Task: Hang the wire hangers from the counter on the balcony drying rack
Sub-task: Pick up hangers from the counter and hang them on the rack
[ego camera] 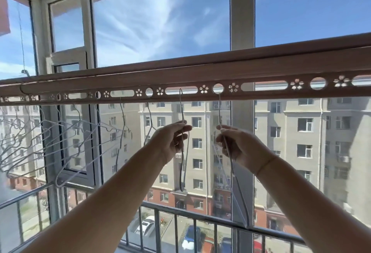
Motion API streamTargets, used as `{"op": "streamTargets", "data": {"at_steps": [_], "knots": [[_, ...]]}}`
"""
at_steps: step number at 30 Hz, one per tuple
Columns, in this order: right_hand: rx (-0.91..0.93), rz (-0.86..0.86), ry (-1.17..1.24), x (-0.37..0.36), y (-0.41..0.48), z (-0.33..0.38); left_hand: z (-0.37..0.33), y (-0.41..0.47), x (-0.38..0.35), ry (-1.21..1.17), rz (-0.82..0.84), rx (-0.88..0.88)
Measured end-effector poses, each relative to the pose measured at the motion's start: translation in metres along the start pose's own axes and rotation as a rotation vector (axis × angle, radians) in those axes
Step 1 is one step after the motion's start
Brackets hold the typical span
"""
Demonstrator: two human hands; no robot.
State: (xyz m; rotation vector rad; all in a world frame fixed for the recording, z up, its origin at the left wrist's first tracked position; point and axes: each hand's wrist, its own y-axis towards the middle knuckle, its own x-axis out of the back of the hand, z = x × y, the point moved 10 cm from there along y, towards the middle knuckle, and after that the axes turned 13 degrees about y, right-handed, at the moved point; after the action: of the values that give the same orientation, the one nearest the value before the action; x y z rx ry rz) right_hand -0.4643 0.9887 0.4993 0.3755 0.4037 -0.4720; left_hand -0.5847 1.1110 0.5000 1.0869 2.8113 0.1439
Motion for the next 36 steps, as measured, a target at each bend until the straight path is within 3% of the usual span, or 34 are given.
{"op": "streamTargets", "data": {"at_steps": [12,22,30,36], "knots": [[0.03,-0.101,-0.01,0.004,-0.017,-0.015,0.025,0.006,0.016,0.003,0.085,0.053],[0.118,-0.372,-0.386,0.071,-0.067,-0.06,0.133,-0.041,0.051,0.016,0.053,0.187],[0.115,-0.467,-0.541,0.126,-0.156,-0.1,0.202,-0.1,-0.013,0.37,0.52,0.041],[0.041,-0.589,-0.65,0.178,-0.25,-0.101,0.243,-0.154,-0.085,0.438,0.783,-0.001]]}}
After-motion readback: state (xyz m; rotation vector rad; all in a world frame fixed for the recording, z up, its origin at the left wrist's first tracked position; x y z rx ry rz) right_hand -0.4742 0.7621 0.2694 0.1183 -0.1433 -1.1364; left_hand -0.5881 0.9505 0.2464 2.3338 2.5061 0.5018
